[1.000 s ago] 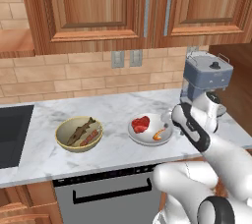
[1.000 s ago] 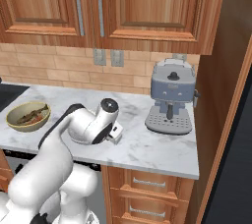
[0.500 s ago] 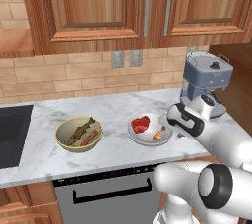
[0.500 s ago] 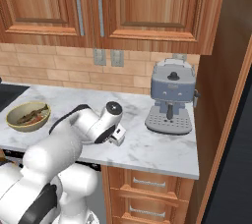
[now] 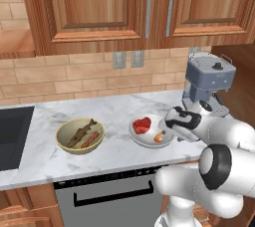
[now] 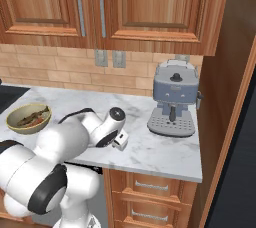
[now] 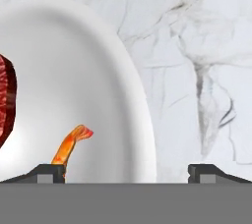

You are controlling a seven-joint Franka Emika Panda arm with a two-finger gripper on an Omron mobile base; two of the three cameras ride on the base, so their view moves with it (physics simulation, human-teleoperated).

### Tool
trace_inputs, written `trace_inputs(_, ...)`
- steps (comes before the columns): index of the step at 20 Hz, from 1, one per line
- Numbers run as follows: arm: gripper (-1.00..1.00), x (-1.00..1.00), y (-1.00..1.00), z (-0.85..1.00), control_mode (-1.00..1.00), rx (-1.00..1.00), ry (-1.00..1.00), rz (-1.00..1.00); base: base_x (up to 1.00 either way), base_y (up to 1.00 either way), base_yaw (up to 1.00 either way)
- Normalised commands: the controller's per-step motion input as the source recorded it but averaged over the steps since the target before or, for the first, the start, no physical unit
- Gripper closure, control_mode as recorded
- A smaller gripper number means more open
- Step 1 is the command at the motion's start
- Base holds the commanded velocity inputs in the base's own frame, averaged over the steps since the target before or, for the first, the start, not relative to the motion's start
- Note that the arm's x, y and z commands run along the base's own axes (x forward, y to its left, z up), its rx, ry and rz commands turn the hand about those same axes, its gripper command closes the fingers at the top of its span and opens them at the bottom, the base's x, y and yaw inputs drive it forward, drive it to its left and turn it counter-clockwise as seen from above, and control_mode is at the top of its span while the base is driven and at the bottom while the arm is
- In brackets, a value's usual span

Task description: Place the bowl containing the shrimp and steak in the microwave. Close the microwave door and press the start button to microwave the meal.

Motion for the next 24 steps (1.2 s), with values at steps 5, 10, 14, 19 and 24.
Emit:
trace_inputs(5, 1.0, 0.09, 0.0, -0.1, -1.0, 0.0, 0.0, 0.0, 0.0, 0.0, 0.0)
trace_inputs(10, 1.0, 0.0, 0.0, 0.0, -1.0, 0.0, 0.0, 0.0, 0.0, 0.0, 0.0)
trace_inputs(14, 1.0, 0.0, 0.0, 0.14, -1.0, 0.01, 0.0, -0.01, 0.0, 0.0, 0.0)
trace_inputs(19, 1.0, -0.1, 0.0, 0.71, -1.0, 0.0, -0.03, 0.0, 0.0, 0.0, 0.0)
trace_inputs(24, 1.0, -0.31, -0.06, 0.85, -1.0, 0.08, -0.07, 0.0, 0.0, 0.0, 0.0)
